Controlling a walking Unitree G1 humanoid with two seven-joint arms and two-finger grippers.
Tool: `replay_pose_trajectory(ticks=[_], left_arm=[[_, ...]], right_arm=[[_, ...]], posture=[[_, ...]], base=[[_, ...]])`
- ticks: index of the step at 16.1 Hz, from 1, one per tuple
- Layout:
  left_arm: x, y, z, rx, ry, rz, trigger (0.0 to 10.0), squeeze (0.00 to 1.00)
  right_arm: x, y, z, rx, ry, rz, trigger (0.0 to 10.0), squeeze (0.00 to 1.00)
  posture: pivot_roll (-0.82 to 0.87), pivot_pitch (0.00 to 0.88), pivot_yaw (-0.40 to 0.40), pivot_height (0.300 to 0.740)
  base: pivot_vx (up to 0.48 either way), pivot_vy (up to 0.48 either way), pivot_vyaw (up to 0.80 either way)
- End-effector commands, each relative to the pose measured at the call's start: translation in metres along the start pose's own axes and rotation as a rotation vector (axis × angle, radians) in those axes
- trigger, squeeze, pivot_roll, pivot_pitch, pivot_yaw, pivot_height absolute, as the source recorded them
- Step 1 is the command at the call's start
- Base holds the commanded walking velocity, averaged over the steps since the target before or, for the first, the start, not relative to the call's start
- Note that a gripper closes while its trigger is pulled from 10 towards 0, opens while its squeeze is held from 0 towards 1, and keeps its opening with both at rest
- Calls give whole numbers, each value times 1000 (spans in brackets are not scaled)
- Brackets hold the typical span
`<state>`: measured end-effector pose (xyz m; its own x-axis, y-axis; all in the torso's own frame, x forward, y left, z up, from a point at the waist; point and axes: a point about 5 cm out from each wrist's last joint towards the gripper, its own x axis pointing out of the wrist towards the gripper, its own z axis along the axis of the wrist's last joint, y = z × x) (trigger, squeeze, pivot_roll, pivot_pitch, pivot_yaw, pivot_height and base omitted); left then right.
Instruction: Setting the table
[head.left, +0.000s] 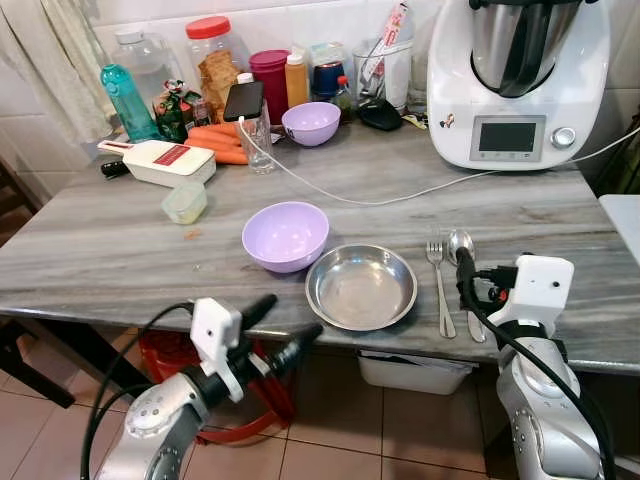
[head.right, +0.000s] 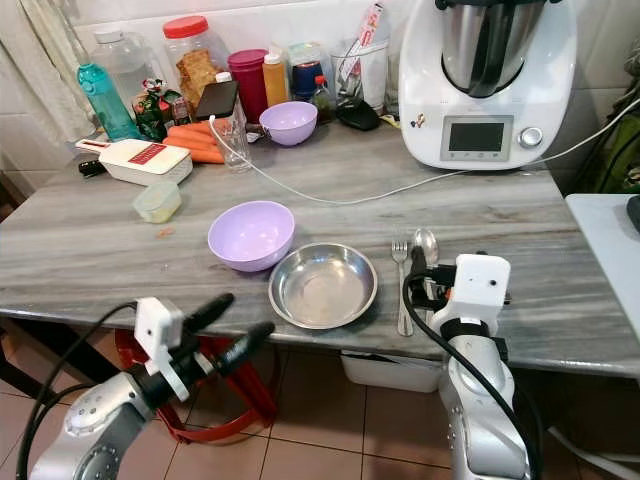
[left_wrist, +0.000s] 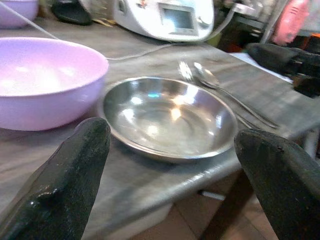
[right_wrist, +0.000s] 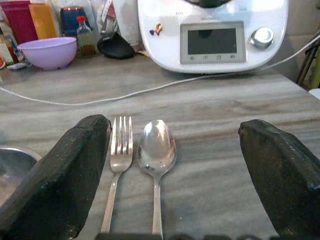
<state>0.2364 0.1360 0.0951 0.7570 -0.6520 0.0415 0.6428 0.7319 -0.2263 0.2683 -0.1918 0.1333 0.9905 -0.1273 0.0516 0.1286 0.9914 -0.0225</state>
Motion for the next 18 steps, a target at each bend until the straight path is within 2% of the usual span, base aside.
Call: replay_pose_trajectory(ticks=[1,2,3,4,5,7,9,12,15,18], left_arm=[[-1,13,6,13,-35,114,10000,0],[-1,18,7,13,-43,178,10000,0],[-1,21,7,30,-39,218,10000,0],[0,25,7,50,-29,267,10000,0],[1,31,6,92,-8,351,10000,0],[3,35,4,115,5,413,10000,0],[13,35,-1,133,21,485,10000,0],[19,35,-4,143,29,520,10000,0],[17,34,-8,136,31,546,10000,0],[17,36,-7,143,23,567,10000,0]], right_arm=[[-4,6,3,26,-25,20,10000,1000],[-6,7,1,29,-20,16,10000,1000],[-6,7,-1,34,-12,11,10000,776],[-7,8,-2,37,-6,9,10000,420],[-8,9,-4,41,-1,8,10000,0],[-10,11,-5,45,3,11,10000,0],[-11,11,-6,55,2,11,10000,0],[-12,8,-2,53,-11,4,10000,0],[-18,0,-4,39,-5,-18,10000,0],[-16,1,-4,33,-6,-19,10000,0]], posture=[[-57,0,139,740],[-56,0,143,740],[-57,0,144,740],[-57,0,145,740],[-62,0,144,740],[-68,0,143,740],[-82,0,136,740],[-98,0,124,740],[-97,0,113,740],[-91,0,109,740]], base=[[0,0,0],[0,0,0],[0,0,0],[0,0,0],[0,0,-800],[0,0,-800],[0,0,-616],[0,0,0],[-261,0,0],[-285,0,0]])
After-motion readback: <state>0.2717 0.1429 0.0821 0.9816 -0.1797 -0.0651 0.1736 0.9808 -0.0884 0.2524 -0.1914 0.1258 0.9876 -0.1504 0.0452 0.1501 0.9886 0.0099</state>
